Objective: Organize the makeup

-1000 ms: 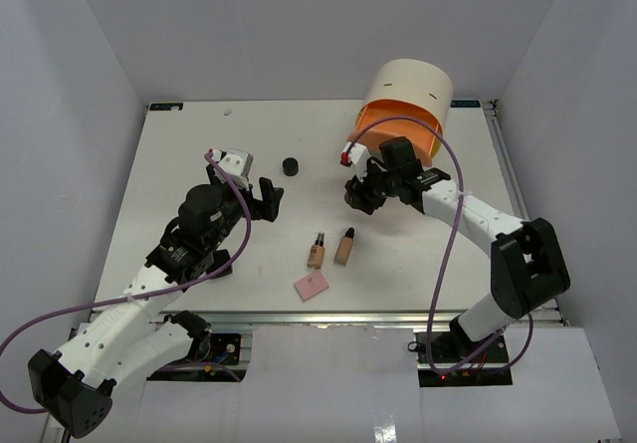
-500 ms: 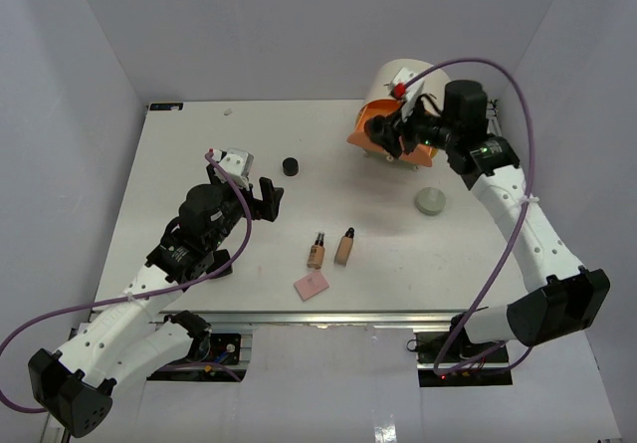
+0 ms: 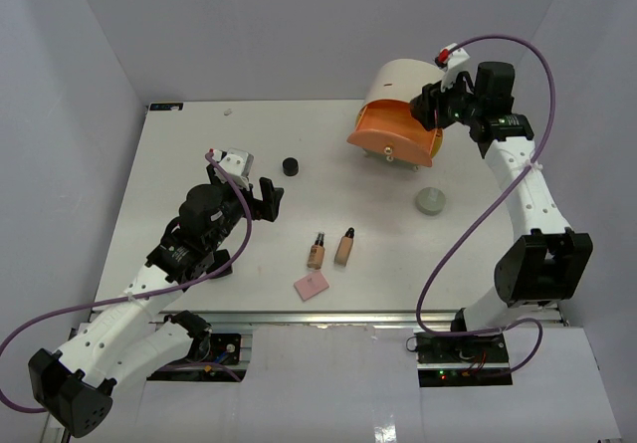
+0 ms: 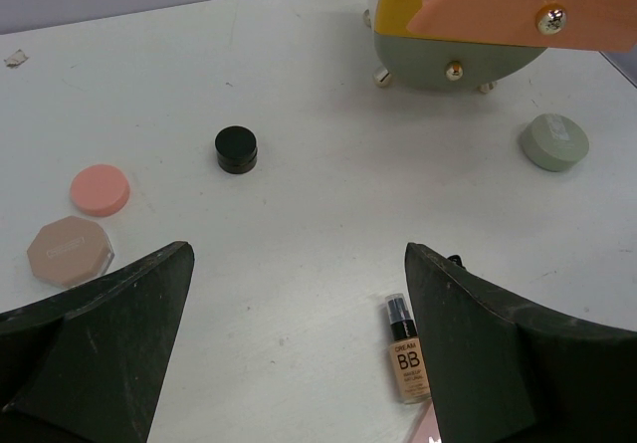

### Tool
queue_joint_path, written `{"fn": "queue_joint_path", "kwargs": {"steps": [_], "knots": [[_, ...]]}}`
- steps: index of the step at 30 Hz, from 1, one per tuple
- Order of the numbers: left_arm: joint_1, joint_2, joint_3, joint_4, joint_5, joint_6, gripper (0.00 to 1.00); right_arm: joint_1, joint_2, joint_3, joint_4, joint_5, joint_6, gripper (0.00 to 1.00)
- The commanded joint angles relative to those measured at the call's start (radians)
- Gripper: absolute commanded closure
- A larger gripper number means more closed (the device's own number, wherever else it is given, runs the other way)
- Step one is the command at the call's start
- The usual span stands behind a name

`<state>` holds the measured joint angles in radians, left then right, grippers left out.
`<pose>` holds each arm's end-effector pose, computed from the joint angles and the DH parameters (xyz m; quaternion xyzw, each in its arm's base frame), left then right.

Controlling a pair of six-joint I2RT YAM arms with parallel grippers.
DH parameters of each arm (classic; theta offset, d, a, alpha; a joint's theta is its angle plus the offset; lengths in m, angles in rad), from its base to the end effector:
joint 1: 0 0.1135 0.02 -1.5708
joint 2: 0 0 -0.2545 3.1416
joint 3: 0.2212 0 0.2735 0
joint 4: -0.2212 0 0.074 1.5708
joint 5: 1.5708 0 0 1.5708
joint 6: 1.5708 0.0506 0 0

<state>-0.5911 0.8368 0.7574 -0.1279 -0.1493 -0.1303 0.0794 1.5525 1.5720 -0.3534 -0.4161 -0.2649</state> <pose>0.2049 -0.1284 0.3156 0.1311 0.7646 -0.1676 0.6084 0.3917 0.0517 0.3937 -0.2545 0.7649 0.1150 0.5804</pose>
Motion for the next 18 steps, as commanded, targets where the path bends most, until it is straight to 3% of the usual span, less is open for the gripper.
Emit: {"fn": "queue_joint_path", "kwargs": {"steps": [1,7,9,12,15,18], "knots": [[0.002,-0.01,-0.003,0.007,0.001,0.008,0.02,-0.004,0.042,-0.001,0.019,0.021,0.009,0.8],[0.002,-0.009,-0.003,0.008,0.005,0.007,0.02,-0.004,0.071,-0.022,0.015,0.016,0.002,0.7],[0.002,-0.006,-0.003,0.008,0.007,0.006,0.02,-0.004,0.079,-0.027,0.012,0.016,0.001,0.6],[0.002,-0.001,-0.004,0.008,0.008,0.006,0.02,-0.004,0.08,-0.041,0.013,0.02,0.001,0.37],[0.002,0.008,-0.006,0.007,0.011,0.008,0.02,-0.004,0.065,-0.05,0.012,0.018,0.002,0.26],[0.002,0.021,-0.006,0.008,0.016,0.008,0.02,-0.004,0.032,-0.053,0.011,0.01,0.006,0.22]]}}
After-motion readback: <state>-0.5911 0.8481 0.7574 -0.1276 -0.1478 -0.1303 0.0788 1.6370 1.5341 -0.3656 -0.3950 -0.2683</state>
